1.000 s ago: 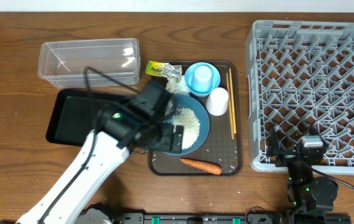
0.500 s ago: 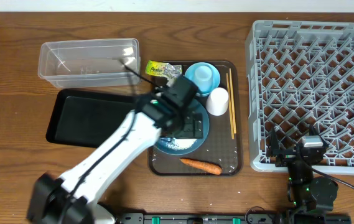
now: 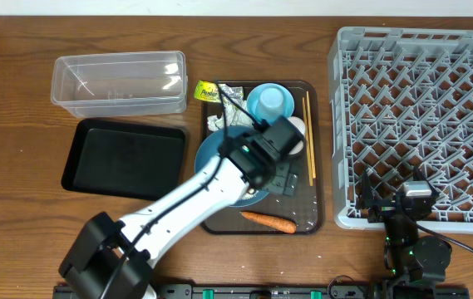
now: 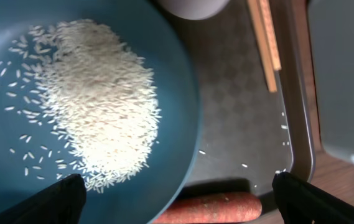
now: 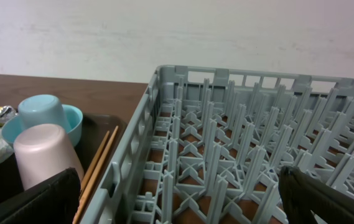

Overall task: Sort waste into correct bins and load items into the dishwasher rack
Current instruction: 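Reach the left gripper over the blue rice bowl rim, then grasp the blue bowl rim with the left gripper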

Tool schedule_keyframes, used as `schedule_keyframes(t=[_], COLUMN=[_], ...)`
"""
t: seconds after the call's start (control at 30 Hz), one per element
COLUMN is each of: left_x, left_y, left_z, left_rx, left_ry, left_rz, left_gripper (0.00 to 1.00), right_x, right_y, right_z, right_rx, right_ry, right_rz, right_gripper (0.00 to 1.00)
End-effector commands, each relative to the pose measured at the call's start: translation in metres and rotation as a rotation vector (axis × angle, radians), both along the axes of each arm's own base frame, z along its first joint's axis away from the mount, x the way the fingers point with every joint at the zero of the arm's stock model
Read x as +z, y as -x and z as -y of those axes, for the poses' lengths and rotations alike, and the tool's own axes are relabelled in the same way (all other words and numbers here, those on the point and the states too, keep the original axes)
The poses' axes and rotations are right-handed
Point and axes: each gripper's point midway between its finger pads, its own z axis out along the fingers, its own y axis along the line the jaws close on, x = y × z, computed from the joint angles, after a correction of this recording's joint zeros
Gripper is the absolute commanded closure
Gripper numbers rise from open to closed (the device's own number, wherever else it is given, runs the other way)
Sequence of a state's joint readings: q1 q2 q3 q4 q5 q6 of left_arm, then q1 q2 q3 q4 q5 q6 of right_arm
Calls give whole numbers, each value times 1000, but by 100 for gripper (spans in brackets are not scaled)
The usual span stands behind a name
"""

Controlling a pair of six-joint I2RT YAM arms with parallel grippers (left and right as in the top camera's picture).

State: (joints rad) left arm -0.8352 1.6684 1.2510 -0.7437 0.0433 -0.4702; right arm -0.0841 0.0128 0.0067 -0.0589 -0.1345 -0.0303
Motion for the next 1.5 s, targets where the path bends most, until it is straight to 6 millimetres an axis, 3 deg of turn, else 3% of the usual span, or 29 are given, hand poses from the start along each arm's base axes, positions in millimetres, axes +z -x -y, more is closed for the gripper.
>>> schedule_keyframes(t=[0.0, 0.4, 0.8, 1.03, 1.17, 1.47], left_x=[-1, -37, -53, -65, -65, -72], left_y=[-10, -7, -1, -10, -14, -11], left_z=[0, 1, 20, 10, 9, 5], left_rx=[-25, -14, -113, -94, -84, -53], left_ry=[-90, -154, -175, -257, -263, -261], left_rz=[95, 32, 61, 96, 111, 101], left_gripper=[2, 2, 3, 3, 16, 22], right_x=[-1, -1, -1, -1, -1, -1], right_y=[0, 0, 0, 0, 0, 0], right_z=[-4, -4, -4, -4, -4, -4], right_rx=[17, 17, 17, 17, 17, 17], right_ry=[8, 8, 8, 8, 8, 8], right_rz=[-4, -3, -4, -4, -4, -4], right_gripper=[1, 1, 1, 1, 1, 1])
